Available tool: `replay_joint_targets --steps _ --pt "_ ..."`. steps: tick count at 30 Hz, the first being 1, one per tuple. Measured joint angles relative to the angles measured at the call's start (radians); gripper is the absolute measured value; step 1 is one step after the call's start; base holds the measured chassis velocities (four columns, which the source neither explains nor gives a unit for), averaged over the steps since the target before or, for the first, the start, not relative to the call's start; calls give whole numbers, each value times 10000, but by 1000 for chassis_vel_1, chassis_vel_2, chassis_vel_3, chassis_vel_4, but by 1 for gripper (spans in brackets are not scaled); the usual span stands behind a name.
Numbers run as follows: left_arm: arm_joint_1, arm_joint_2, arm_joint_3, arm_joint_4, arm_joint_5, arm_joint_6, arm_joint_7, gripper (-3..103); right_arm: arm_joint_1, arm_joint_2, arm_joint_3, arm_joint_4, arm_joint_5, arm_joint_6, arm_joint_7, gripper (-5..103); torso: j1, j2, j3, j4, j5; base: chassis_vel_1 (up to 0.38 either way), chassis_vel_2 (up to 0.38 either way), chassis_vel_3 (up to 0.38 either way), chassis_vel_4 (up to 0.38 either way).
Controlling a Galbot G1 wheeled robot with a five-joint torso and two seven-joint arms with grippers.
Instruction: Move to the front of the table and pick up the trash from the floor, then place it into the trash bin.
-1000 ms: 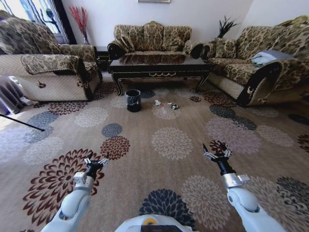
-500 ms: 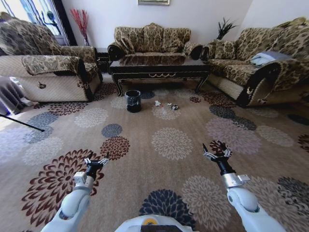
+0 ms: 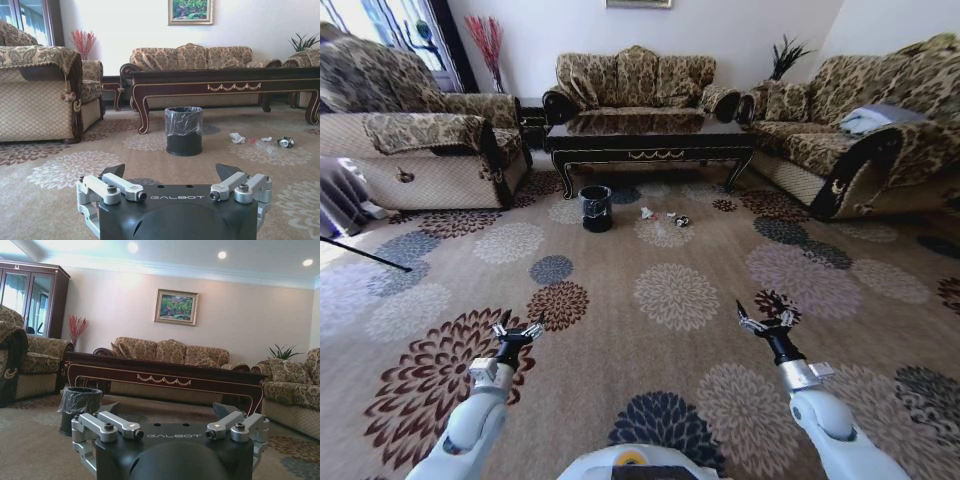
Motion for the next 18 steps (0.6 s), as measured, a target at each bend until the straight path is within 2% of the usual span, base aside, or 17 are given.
replay_joint_targets --steps 9,18 --pt "48 129 -68 -64 167 74 28 100 -4 -4 7 32 11 87 -41 100 3 0 17 1 1 -138 134 142 -137" --pt "5 116 -53 -155 224 68 6 100 3 3 -9 36 12 116 -81 100 7 0 25 1 -2 -272 299 284 -295"
